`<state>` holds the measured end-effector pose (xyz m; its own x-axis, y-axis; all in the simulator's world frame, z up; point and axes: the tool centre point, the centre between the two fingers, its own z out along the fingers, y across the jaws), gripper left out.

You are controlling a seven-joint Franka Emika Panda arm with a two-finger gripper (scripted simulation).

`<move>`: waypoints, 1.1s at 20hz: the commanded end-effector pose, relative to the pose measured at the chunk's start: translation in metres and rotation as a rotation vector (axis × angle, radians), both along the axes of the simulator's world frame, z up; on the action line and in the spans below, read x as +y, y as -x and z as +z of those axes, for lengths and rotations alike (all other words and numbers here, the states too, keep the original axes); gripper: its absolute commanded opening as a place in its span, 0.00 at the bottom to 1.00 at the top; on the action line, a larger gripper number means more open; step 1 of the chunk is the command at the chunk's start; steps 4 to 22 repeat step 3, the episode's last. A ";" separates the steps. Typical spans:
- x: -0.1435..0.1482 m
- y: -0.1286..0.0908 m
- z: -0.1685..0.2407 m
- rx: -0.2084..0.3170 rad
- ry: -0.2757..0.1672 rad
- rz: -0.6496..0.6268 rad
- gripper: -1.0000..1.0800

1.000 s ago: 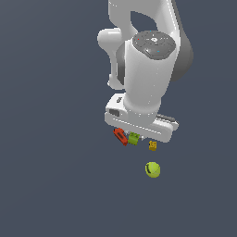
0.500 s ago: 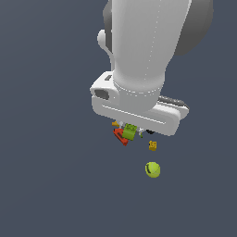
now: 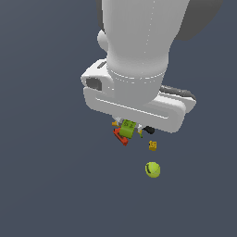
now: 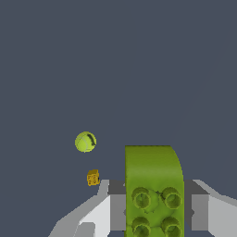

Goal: Pick up a designated object from a clutter of objects.

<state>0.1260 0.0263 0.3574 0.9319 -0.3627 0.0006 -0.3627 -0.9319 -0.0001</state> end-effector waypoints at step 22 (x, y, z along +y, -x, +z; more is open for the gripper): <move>-0.001 -0.002 0.003 0.000 0.000 0.000 0.00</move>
